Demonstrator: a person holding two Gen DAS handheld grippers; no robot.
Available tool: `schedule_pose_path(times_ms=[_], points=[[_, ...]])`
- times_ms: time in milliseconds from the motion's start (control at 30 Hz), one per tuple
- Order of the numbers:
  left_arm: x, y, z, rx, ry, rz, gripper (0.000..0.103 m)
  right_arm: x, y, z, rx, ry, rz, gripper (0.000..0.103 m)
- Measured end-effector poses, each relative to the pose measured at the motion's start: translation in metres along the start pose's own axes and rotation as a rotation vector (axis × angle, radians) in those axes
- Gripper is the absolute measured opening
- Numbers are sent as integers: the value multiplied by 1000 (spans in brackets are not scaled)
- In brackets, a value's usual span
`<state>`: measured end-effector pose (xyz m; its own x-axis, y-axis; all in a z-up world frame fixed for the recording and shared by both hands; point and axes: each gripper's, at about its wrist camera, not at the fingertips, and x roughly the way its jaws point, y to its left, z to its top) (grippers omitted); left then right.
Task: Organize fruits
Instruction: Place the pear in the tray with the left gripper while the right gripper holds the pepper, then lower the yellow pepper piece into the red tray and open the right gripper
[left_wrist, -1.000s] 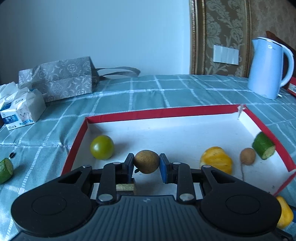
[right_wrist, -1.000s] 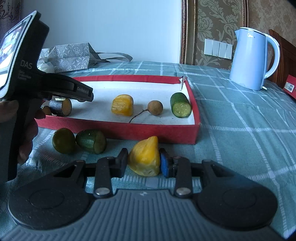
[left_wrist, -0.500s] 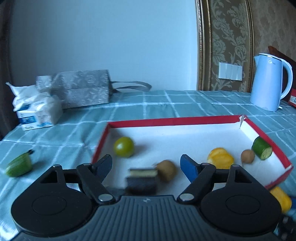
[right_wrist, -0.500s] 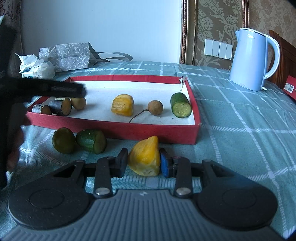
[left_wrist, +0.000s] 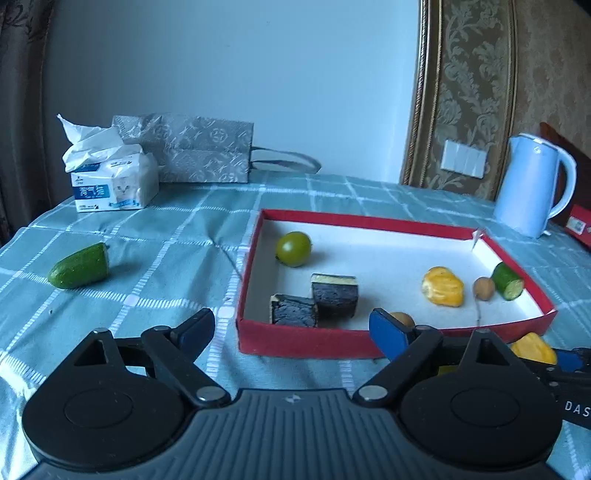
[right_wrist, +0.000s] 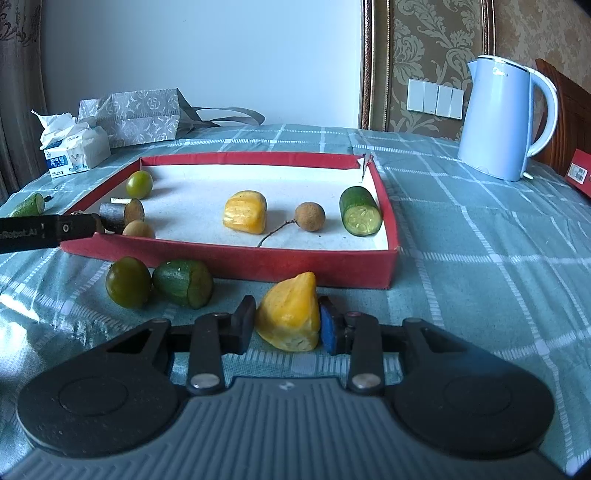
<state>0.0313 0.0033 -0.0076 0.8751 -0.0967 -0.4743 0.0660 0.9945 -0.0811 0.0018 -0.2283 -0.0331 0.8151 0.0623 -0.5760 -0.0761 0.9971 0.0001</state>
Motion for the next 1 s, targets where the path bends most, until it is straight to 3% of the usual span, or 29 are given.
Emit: schedule_pose_path(times_ms=[300, 600, 800, 1000], points=[[-1, -9, -3, 52, 1, -16, 91, -8, 1, -3, 3, -16, -3, 33], [-3, -10, -6, 65, 17, -54, 91, -34, -10, -9, 41, -99, 0, 33], [-3, -18, -9, 109, 20, -68, 91, -44, -8, 17, -29, -205, -46, 33], [1, -17, -9, 103, 39, -80, 91, -11, -4, 46, -68, -180, -60, 33]])
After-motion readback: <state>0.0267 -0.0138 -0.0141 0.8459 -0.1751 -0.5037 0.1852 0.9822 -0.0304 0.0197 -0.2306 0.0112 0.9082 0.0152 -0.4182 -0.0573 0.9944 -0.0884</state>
